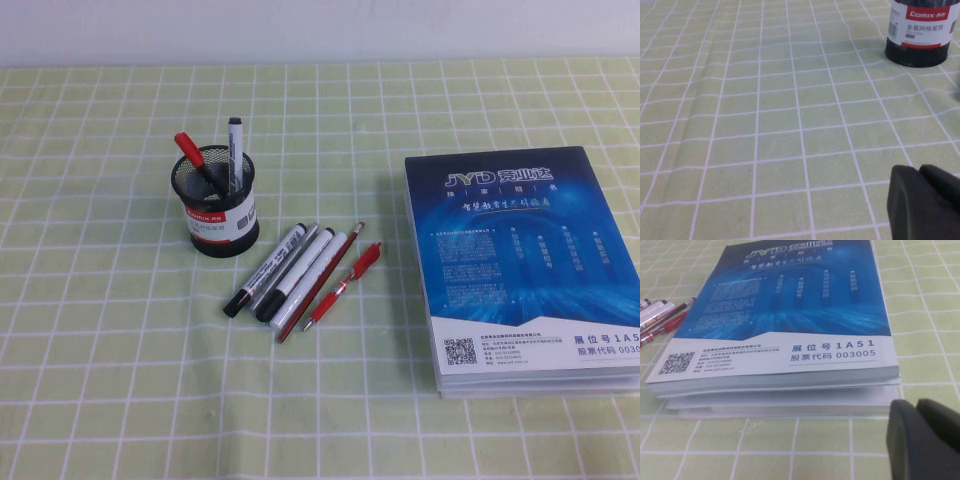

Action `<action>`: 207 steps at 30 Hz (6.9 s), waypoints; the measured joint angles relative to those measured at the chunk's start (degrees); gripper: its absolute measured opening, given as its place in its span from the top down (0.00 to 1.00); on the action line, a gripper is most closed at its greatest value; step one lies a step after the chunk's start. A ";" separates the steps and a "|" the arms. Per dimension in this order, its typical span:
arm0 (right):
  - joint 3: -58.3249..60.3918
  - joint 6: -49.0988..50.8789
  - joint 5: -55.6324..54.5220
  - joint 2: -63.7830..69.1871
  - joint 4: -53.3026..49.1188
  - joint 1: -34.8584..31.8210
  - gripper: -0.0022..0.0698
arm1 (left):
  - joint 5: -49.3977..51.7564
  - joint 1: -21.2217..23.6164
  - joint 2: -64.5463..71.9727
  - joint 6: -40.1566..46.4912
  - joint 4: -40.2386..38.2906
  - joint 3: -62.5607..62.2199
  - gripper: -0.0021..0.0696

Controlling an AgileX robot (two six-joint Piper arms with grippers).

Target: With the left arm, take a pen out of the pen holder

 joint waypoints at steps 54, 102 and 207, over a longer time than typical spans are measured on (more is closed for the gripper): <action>0.00 0.00 0.00 0.00 0.00 0.00 0.99 | -13.84 0.00 0.00 -1.94 -29.08 0.00 0.98; 0.00 0.00 0.00 0.00 0.00 0.00 0.99 | -21.43 -9.68 63.38 17.17 -34.04 -36.47 0.98; 0.00 0.00 0.00 0.00 0.00 0.00 0.99 | -49.54 -6.22 108.78 -57.31 26.48 -64.08 0.41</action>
